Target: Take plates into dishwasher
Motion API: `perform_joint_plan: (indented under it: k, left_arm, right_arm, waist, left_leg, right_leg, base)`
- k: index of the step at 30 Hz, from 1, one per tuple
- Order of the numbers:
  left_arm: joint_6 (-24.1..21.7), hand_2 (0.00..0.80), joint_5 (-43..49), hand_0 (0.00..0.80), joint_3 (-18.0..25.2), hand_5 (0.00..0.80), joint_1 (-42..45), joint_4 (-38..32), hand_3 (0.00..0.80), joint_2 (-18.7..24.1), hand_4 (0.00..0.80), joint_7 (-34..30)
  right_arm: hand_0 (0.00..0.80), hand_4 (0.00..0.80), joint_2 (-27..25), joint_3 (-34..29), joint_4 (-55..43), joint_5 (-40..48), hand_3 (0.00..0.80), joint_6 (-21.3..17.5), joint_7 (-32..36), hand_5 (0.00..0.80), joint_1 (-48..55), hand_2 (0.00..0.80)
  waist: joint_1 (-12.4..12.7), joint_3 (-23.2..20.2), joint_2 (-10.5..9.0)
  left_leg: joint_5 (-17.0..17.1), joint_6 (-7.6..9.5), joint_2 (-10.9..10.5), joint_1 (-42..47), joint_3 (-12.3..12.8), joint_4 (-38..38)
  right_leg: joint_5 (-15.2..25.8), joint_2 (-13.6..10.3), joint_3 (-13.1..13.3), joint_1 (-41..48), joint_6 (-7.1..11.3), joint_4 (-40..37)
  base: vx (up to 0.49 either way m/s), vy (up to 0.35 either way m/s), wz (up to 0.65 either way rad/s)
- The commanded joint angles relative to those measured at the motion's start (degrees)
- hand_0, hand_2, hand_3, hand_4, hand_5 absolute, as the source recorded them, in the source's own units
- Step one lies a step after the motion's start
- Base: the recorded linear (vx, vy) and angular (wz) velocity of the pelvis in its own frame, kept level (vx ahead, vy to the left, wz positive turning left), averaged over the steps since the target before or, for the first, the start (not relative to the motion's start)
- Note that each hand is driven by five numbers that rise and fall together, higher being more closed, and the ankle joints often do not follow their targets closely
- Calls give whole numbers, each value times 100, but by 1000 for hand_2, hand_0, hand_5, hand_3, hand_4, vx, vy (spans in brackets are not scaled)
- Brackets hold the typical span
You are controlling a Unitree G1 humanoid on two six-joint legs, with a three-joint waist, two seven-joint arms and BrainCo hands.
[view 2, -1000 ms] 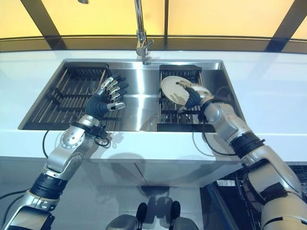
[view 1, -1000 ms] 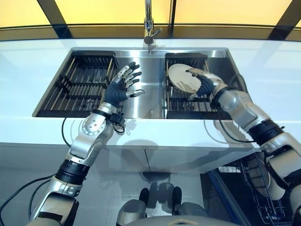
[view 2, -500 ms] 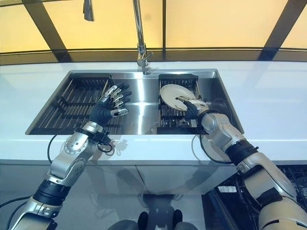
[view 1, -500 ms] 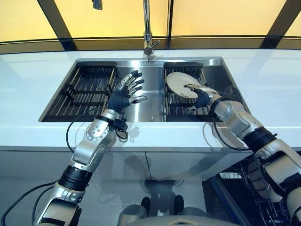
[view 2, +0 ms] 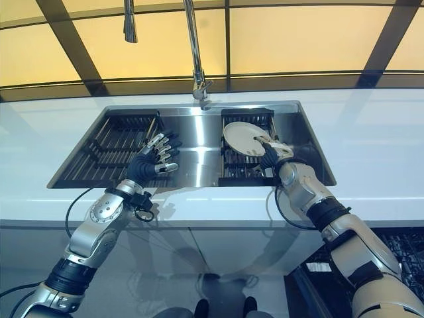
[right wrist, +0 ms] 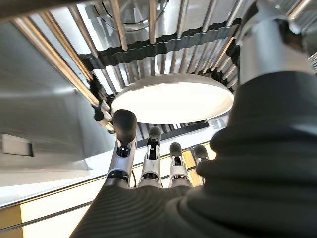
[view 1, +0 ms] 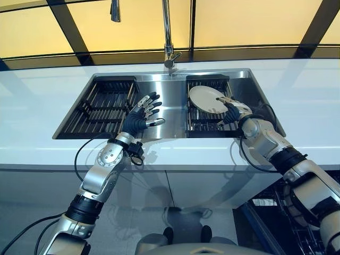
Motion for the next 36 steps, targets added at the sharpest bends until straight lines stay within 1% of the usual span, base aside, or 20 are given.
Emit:
perform_joint_plan:
  k: [1, 10, 14, 18, 21, 26, 32, 36]
  left_arm:
    - [-246, 0, 53, 0, 25, 0, -155, -230, 0, 3, 0, -61]
    - [-313, 0, -39, 0, -21, 0, -199, -260, 0, 172, 0, -316]
    - [-250, 0, -59, 0, -65, 0, -289, -294, 0, 196, 0, -290]
    - [-140, 0, -23, 0, -72, 0, -231, -308, 0, 191, 0, -339]
    - [-147, 0, 2, 0, -105, 0, -210, -286, 0, 183, 0, -363]
    - [-180, 0, -67, 0, -195, 0, -410, -214, 0, 234, 0, -304]
    - [-432, 0, -391, 0, -296, 0, -1091, 1, 0, 591, 0, -185]
    - [-550, 0, -460, 0, -351, 0, -1374, 80, 0, 727, 0, -134]
  right_arm:
    - [0, 0, -334, -13, 179, -35, 0, 8, -275, 0, -587, 0]
    - [0, 0, -481, 157, 40, 35, 0, 258, -152, 0, -867, 0]
    - [0, 0, -433, 208, 24, 68, 0, 279, -215, 0, -888, 0]
    - [0, 0, -375, 205, -151, 124, 0, 402, -200, 0, -733, 0]
    - [0, 0, -337, 198, -160, 148, 0, 458, -252, 0, -669, 0]
    - [0, 0, -232, 258, 61, 236, 0, 595, -496, 0, -818, 0]
    - [0, 0, -296, 505, 415, 501, 0, 825, -1109, 0, -1590, 0]
    - [0, 0, -357, 641, 556, 721, 0, 888, -1282, 0, -1941, 0]
  waist:
    - [212, -25, -41]
    - [288, 92, -85]
    - [305, 131, -114]
    - [324, 70, -171]
    - [336, 50, -167]
    - [372, 125, -119]
    - [439, 526, -38]
    - [463, 673, -39]
  left_leg:
    - [-405, 284, -296, -65, -167, 21]
    - [-384, 284, -272, -210, -192, 21]
    - [-391, 288, -265, -257, -200, 21]
    - [-410, 292, -256, -244, -216, 21]
    - [-414, 280, -253, -256, -233, 21]
    - [-417, 254, -255, -382, -234, 21]
    - [-419, 204, -248, -893, -155, 21]
    - [-406, 193, -242, -1183, -129, 21]
  right_leg:
    - [-498, -60, 105, 273, 259, 57]
    - [-548, -74, 71, 135, 271, 89]
    - [-555, -66, 78, 97, 285, 75]
    - [-577, -53, 79, 122, 298, 57]
    - [-589, -42, 93, 112, 307, 57]
    - [-607, -46, 99, 10, 331, 57]
    - [-627, -28, 123, -446, 358, 57]
    - [-615, 13, 153, -709, 360, 57]
  base:
    - [20, 13, 4]
    - [31, -3, 6]
    - [12, -9, 1]
    - [69, -36, 2]
    - [57, -16, 1]
    - [-8, 1, 1]
    - [-138, 0, 8]
    - [-114, -29, 7]
